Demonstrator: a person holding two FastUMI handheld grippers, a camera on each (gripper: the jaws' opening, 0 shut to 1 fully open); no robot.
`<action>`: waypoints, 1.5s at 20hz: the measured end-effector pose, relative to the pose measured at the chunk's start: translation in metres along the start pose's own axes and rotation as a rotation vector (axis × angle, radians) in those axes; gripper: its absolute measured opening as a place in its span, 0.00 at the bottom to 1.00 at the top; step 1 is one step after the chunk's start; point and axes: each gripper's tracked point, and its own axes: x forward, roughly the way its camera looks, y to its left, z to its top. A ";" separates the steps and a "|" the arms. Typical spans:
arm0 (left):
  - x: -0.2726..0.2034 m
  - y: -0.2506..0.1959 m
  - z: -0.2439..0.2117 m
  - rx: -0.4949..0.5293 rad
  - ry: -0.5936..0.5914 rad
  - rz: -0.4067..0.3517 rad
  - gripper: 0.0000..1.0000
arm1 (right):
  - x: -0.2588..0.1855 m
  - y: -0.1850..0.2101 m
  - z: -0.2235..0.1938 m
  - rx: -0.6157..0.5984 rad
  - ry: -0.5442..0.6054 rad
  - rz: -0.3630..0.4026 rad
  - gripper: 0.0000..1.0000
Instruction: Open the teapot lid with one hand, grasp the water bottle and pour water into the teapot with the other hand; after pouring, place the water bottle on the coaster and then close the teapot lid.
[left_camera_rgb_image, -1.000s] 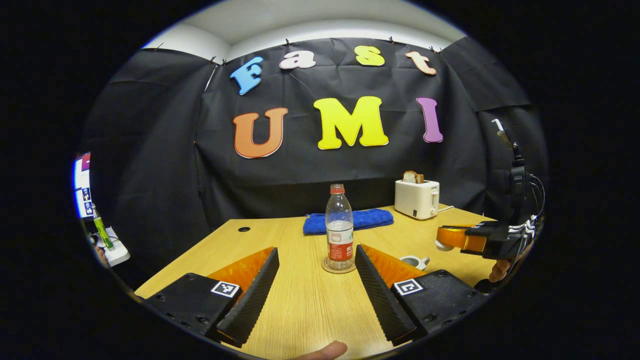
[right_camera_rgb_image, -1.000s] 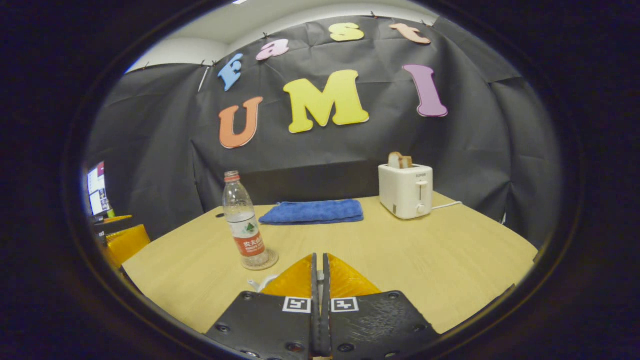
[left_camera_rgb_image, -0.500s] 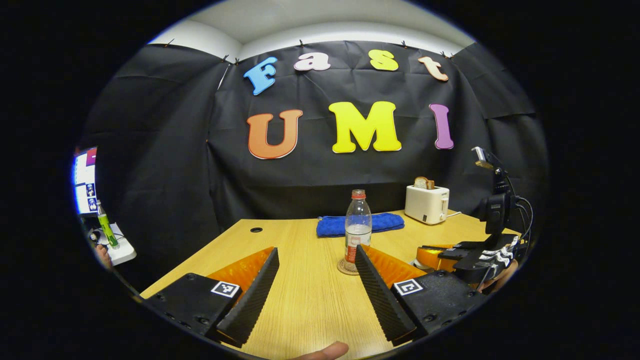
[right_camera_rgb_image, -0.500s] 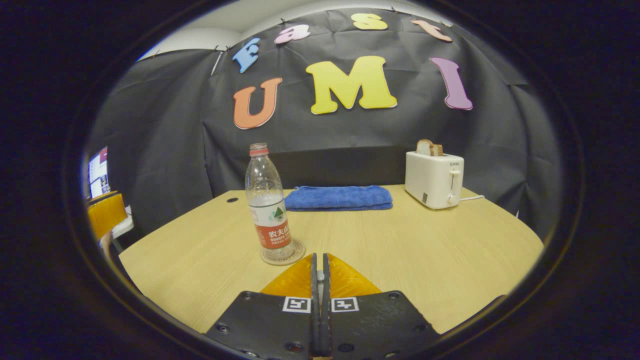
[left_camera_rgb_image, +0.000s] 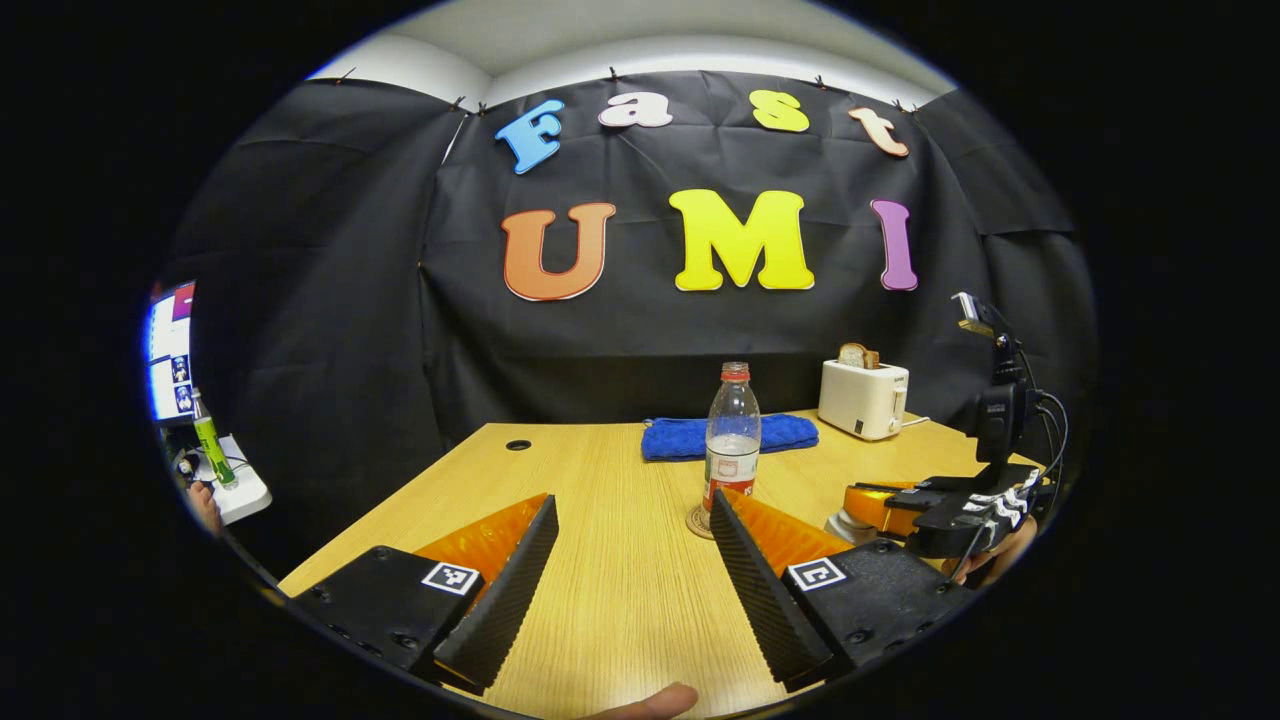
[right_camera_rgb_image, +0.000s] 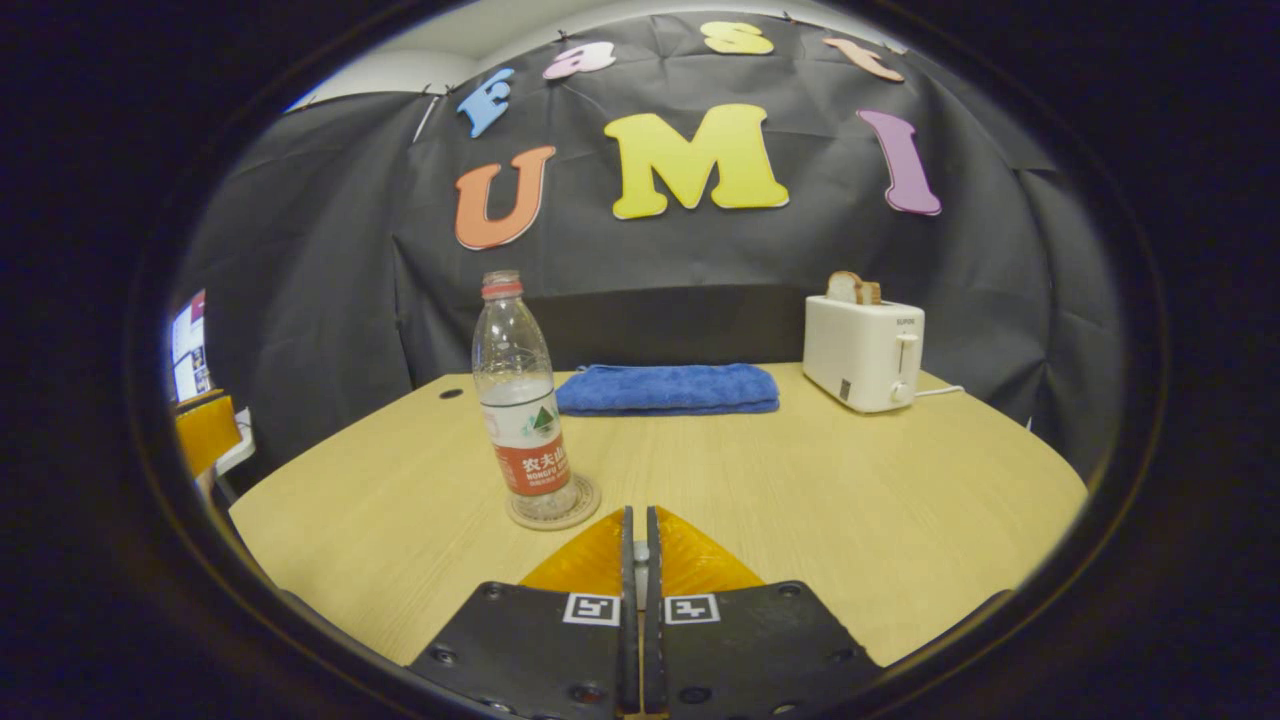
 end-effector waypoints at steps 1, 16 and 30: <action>0.000 0.001 0.000 0.001 0.001 0.000 0.96 | 0.000 0.000 0.000 0.000 0.000 0.001 0.02; -0.009 0.000 0.009 0.014 -0.005 0.000 0.96 | -0.070 0.001 0.037 -0.104 -0.130 -0.044 0.55; -0.033 0.004 0.029 -0.009 -0.038 0.025 0.96 | -0.200 -0.074 0.047 -0.114 -0.285 -0.131 0.95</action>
